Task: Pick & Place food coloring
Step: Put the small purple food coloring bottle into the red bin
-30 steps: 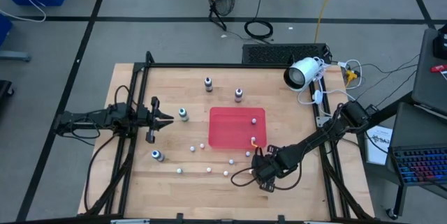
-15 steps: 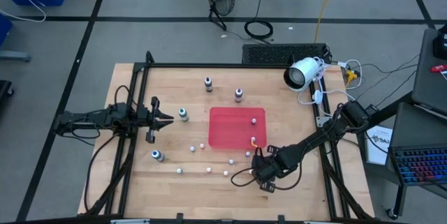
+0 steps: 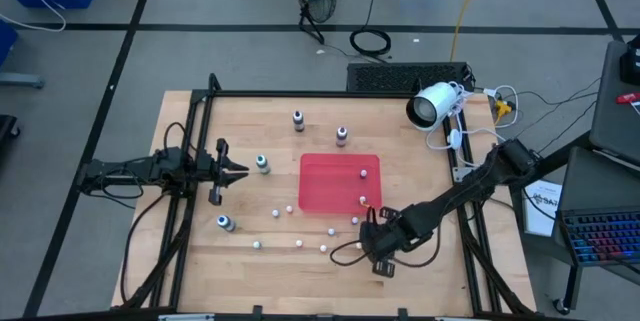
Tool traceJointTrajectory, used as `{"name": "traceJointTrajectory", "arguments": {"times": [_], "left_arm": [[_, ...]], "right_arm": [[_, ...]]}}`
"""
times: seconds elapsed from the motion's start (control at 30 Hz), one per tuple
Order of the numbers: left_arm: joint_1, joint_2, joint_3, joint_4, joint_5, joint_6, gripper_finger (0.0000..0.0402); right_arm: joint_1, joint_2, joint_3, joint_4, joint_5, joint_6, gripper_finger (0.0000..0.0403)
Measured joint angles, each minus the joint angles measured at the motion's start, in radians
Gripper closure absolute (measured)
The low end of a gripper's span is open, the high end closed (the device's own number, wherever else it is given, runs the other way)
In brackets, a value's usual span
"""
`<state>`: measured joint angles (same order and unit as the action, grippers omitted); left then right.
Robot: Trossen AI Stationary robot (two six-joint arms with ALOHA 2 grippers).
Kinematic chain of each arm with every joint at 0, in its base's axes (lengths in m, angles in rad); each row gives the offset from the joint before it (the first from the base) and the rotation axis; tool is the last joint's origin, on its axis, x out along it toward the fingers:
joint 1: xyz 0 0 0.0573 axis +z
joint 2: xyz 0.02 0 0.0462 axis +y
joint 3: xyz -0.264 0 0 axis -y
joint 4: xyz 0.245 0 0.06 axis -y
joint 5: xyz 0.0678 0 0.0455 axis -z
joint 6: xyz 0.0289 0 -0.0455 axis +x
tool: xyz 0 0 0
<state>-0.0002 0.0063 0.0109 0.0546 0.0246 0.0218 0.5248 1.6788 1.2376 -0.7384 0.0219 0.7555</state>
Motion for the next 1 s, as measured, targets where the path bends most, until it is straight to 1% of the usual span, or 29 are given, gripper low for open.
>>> {"name": "traceJointTrajectory", "arguments": {"times": [0.1,0.2,0.33,0.43,0.5,0.6,0.67,0.77,0.9,1.0], "left_arm": [[0.0,0.0,0.0,0.001,0.0,0.0,0.0341],[0.0,0.0,0.0,0.0,0.0,0.0,0.0341],[0.0,0.0,0.0,0.0,0.0,0.0,0.0341],[0.0,0.0,0.0,0.001,0.0,0.0,0.0341],[0.0,0.0,0.0,0.0,0.0,0.0,0.0341],[0.0,0.0,0.0,0.001,0.0,0.0,0.0341],[0.0,0.0,0.0,-0.001,0.0,0.0,0.0341],[0.0,0.0,0.0,0.0,0.0,0.0,0.0341],[0.0,0.0,0.0,0.0,0.0,0.0,0.0341],[0.0,0.0,0.0,0.001,0.0,0.0,0.0341]], "right_arm": [[-0.021,-0.07,0.042,-0.007,0.074,-0.065,0.0352],[-0.078,-0.126,0.102,-0.004,0.133,-0.159,0.0352],[-0.197,-0.137,0.231,-0.045,0.135,-0.33,0.0352],[-0.292,-0.11,0.334,-0.085,0.134,-0.464,0.0352],[-0.356,-0.068,0.403,-0.141,0.127,-0.538,0.0352],[-0.444,0.016,0.517,-0.23,0.079,-0.617,0.0352],[-0.489,0.071,0.561,-0.28,0.052,-0.657,0.0352],[-0.542,0.144,0.565,-0.292,0.006,-0.716,0.0352],[-0.593,0.22,0.519,-0.291,-0.049,-0.775,0.0352],[-0.615,0.255,0.468,-0.283,-0.052,-0.802,0.0352]]}}
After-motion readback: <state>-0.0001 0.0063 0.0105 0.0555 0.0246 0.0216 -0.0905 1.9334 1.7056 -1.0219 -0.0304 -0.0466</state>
